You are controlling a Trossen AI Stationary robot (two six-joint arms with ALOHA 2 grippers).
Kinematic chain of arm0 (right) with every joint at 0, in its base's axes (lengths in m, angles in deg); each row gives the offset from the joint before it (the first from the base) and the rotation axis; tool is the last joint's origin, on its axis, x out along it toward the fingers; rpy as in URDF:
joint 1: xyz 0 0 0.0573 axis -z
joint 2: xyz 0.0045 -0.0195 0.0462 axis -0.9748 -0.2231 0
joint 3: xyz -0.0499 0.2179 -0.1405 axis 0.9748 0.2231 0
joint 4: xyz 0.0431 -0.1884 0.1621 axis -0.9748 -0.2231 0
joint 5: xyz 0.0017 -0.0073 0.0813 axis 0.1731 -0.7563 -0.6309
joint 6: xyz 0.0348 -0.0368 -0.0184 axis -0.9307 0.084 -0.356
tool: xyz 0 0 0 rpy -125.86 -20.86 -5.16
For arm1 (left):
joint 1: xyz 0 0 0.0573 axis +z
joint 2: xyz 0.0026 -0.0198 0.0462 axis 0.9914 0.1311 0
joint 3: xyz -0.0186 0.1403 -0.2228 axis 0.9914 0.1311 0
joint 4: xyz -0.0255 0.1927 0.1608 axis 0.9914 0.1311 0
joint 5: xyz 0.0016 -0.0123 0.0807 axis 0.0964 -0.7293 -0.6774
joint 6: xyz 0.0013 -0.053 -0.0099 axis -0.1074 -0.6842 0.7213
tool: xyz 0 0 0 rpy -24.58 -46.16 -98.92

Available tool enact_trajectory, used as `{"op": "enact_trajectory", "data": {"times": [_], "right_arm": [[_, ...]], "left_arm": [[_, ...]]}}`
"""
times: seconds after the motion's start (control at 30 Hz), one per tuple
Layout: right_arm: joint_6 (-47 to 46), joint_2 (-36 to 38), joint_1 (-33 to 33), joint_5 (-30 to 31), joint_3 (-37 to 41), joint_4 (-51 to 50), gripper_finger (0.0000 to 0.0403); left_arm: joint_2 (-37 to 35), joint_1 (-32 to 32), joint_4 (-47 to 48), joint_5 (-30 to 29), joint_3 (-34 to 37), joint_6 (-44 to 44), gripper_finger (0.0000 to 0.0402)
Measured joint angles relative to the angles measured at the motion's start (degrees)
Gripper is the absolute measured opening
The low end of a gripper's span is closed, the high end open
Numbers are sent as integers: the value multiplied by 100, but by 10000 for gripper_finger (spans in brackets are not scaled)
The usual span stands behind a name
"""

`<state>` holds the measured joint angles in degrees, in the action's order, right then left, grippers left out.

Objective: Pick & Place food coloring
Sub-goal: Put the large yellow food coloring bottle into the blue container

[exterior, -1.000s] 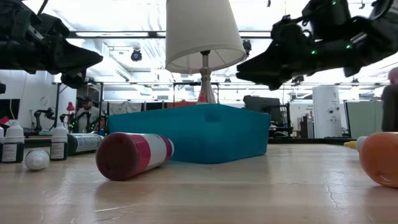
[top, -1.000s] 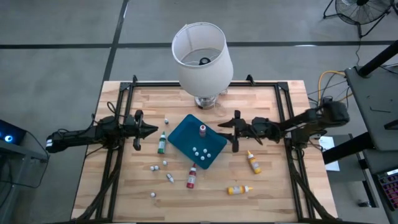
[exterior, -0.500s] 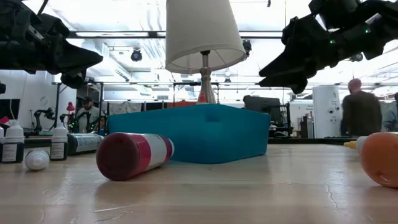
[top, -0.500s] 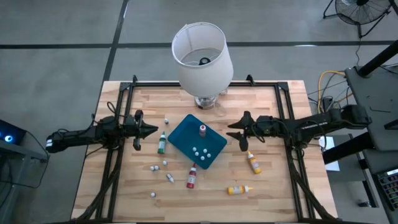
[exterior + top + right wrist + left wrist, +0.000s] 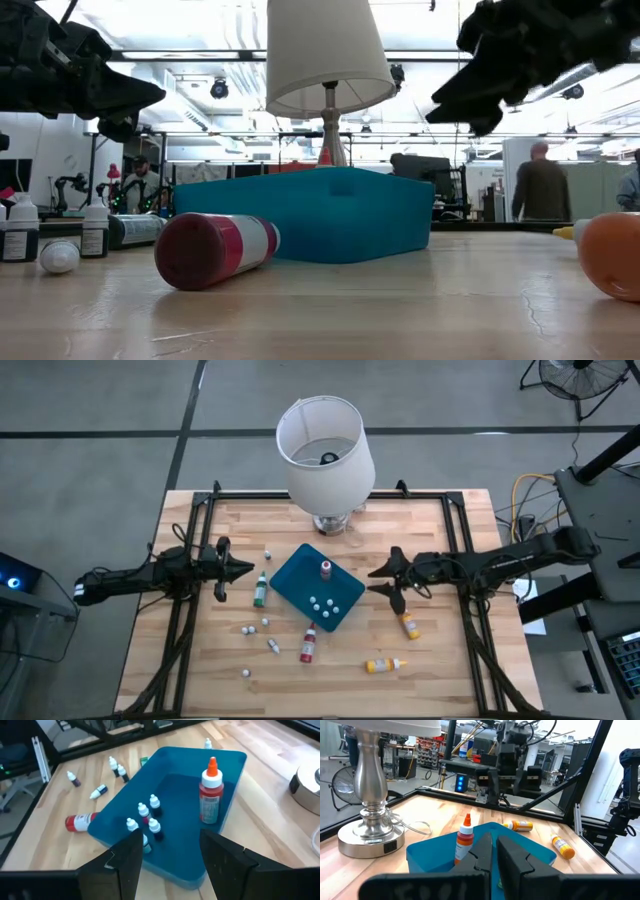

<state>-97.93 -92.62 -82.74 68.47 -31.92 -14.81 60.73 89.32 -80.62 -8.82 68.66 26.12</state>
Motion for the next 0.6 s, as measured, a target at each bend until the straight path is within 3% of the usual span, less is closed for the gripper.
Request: {"op": "enact_trajectory", "data": {"times": [0.37,0.6], "right_arm": [[-587,-2,-101,7,-1425,-2533,185],[-1159,-47,-265,-4,-1864,-3508,185]], "left_arm": [[0,0,1,-1,0,0,0],[-1,1,1,-1,0,-1,0]]}}
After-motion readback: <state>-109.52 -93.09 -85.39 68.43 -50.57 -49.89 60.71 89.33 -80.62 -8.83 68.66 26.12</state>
